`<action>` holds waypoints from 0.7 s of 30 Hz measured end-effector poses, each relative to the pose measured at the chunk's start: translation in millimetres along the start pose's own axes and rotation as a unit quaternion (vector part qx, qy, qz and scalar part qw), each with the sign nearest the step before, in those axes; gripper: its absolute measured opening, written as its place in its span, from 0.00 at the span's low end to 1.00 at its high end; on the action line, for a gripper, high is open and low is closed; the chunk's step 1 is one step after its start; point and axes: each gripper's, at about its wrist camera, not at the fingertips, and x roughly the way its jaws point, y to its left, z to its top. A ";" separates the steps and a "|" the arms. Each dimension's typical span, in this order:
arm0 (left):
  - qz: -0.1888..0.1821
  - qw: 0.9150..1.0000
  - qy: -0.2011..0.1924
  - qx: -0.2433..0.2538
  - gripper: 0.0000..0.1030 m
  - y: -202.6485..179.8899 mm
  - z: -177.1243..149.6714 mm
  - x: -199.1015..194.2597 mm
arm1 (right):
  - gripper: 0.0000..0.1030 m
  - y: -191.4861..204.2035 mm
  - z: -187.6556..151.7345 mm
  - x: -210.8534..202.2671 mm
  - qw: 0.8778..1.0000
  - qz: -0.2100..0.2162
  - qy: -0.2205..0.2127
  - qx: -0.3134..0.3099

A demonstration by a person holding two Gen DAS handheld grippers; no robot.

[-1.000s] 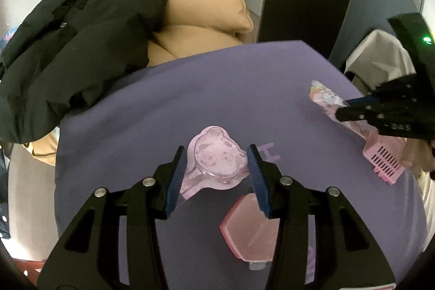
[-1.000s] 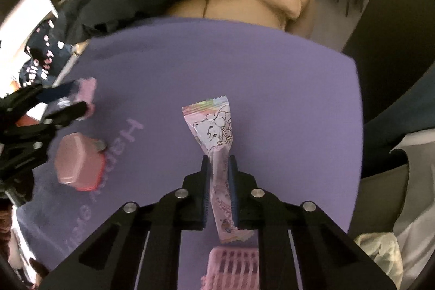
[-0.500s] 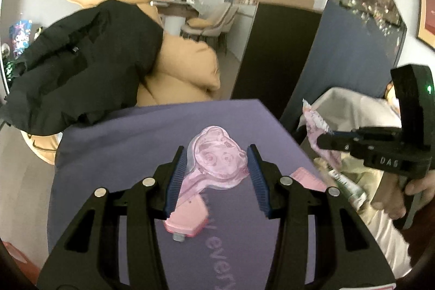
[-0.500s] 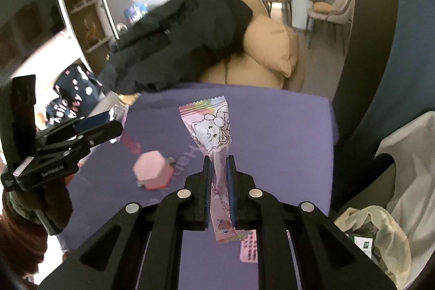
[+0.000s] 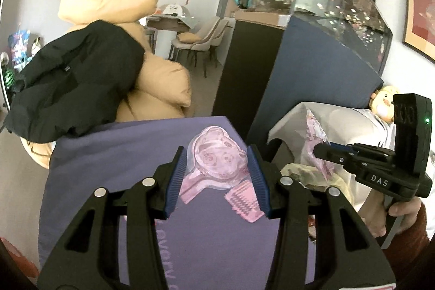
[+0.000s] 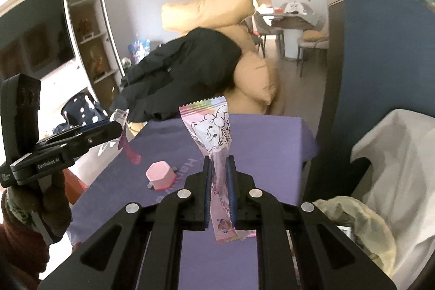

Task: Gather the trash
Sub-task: 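Carry the pink plastic piece to the trash bag with the left tool while the right carries the wrapper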

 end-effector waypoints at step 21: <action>-0.115 0.987 0.089 0.065 0.42 -148.7 -13.8 77.6 | 0.11 -114.6 -50.8 -91.8 0.993 -0.078 -0.059 0.071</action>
